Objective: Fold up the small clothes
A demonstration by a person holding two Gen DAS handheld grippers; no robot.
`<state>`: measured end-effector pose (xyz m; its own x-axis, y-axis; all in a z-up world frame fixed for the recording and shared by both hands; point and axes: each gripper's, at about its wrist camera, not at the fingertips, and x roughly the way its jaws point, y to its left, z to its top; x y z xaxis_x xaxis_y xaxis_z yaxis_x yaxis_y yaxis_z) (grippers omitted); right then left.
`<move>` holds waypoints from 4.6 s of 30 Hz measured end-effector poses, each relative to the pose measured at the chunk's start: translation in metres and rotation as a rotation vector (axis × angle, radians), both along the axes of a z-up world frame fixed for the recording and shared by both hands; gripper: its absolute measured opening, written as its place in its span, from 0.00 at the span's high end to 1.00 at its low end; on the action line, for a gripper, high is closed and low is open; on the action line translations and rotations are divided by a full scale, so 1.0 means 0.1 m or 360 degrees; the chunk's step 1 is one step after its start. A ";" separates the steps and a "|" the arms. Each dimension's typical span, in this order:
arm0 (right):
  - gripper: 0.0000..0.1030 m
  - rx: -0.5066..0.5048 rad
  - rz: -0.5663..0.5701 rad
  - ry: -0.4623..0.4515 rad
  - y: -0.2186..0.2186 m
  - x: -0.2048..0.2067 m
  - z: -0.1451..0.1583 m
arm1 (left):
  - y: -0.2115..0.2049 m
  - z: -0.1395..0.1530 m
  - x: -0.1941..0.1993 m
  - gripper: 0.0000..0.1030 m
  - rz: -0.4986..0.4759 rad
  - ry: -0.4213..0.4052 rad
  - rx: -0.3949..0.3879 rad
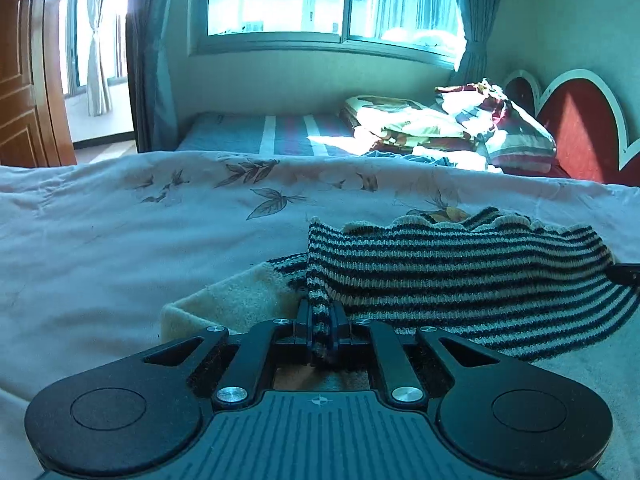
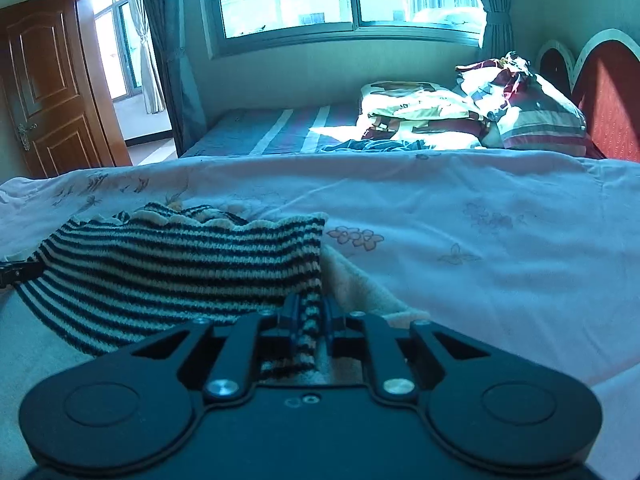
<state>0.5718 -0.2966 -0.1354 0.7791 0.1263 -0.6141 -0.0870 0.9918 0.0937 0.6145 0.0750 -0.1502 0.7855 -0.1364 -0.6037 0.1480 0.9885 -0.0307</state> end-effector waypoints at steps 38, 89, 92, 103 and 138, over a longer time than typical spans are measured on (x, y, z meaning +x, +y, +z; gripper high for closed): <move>0.59 -0.0223 0.0454 -0.0093 1.07 -0.69 0.04 | -0.72 0.14 -0.82 0.31 -0.0173 -0.0054 0.0038; 0.64 -0.0125 0.0046 0.0051 0.28 -1.16 0.05 | 0.03 0.13 -1.23 0.21 0.0004 0.0076 0.0011; 0.63 -0.0166 0.0070 0.0022 0.30 -1.20 0.02 | 0.03 0.12 -1.20 0.19 -0.0005 0.0097 0.0011; 0.62 -0.0209 0.0079 0.0020 0.34 -1.19 0.01 | 0.03 0.10 -1.22 0.18 -0.0006 0.0079 0.0026; 0.81 -0.0009 0.0138 -0.0028 0.53 -1.81 0.51 | 0.74 0.04 -2.29 0.10 0.0357 0.0213 -0.0751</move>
<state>0.3911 -0.2438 -0.0846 0.7761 0.1901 -0.6012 -0.1740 0.9810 0.0856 0.3856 0.1492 -0.1458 0.7469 -0.2550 -0.6141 -0.1007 0.8695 -0.4836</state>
